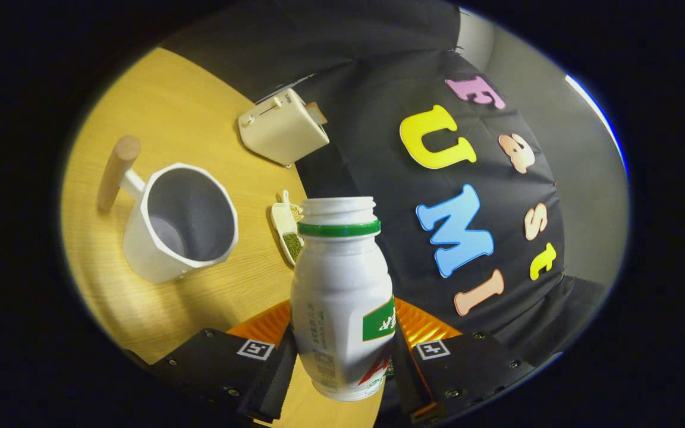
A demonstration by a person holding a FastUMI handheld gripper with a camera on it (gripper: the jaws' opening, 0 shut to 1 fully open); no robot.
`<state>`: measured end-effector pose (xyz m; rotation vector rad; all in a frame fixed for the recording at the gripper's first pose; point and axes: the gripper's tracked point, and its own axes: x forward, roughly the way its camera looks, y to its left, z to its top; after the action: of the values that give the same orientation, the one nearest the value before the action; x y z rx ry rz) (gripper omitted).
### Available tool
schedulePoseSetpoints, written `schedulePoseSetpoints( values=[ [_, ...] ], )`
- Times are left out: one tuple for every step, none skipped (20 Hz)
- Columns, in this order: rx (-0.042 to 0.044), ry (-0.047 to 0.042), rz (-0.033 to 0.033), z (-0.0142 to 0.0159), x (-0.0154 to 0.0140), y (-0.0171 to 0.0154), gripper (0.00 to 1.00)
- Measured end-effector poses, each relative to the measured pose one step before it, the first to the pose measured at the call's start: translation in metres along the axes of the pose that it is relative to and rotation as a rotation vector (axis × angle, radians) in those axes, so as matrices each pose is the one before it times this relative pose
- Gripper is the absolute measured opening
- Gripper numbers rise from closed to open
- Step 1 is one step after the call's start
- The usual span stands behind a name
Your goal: Take the bottle from table, then pour the juice into the cup, finally place the bottle on the coaster
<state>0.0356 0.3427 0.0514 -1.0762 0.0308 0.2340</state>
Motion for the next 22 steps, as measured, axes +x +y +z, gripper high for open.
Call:
schedulePoseSetpoints(
  values=[
    [0.05385,-0.00480,0.00430,-0.00013,-0.00015,-0.00134,0.72],
    [0.05641,-0.00836,0.01182,0.00071,-0.00082,-0.00085,0.72],
    [0.05688,-0.00510,0.01204,-0.00053,-0.00022,-0.00032,0.72],
    [0.04904,-0.00590,0.00966,-0.00198,-0.00135,-0.00179,0.72],
    [0.03588,-0.00422,0.00046,-0.00086,0.00002,-0.00255,0.72],
    [0.02482,-0.00480,-0.00446,-0.00045,0.00054,-0.00425,0.72],
    [0.02021,-0.00109,-0.00445,-0.00061,0.00067,-0.00309,0.72],
    [0.02144,-0.00214,-0.00018,-0.00125,0.00112,-0.00247,0.72],
    [0.02999,-0.00326,0.00065,-0.00087,0.00013,-0.00215,0.72],
    [0.03403,-0.00205,0.00657,-0.00220,0.00017,-0.00029,0.72],
    [0.03978,-0.00419,0.00323,0.00001,0.00067,-0.00210,0.72],
    [0.03906,-0.00341,0.00956,-0.00105,-0.00036,-0.00037,0.72],
    [0.04117,-0.00576,0.00774,0.00068,0.00022,-0.00156,0.72],
    [0.03857,-0.00252,0.00269,-0.00046,0.00138,-0.00254,0.72],
    [0.03591,-0.00348,0.00218,0.00047,0.00100,-0.00231,0.72],
    [0.03327,-0.00336,0.00170,-0.00117,0.00225,0.00035,0.72],
    [0.02709,-0.00423,0.00006,-0.00178,0.00175,-0.00178,0.72],
    [0.02637,-0.00030,-0.00277,-0.00144,0.00219,-0.00134,0.72],
    [0.02833,-0.00391,0.00255,0.00082,0.00015,-0.00144,0.72],
    [0.03083,-0.00009,0.00574,-0.00142,0.00091,0.00021,0.72],
    [0.03054,-0.00200,0.00556,0.00025,0.00104,-0.00095,0.72],
    [0.02991,-0.00331,0.00243,-0.00071,0.00127,-0.00046,0.72]
  ],
)
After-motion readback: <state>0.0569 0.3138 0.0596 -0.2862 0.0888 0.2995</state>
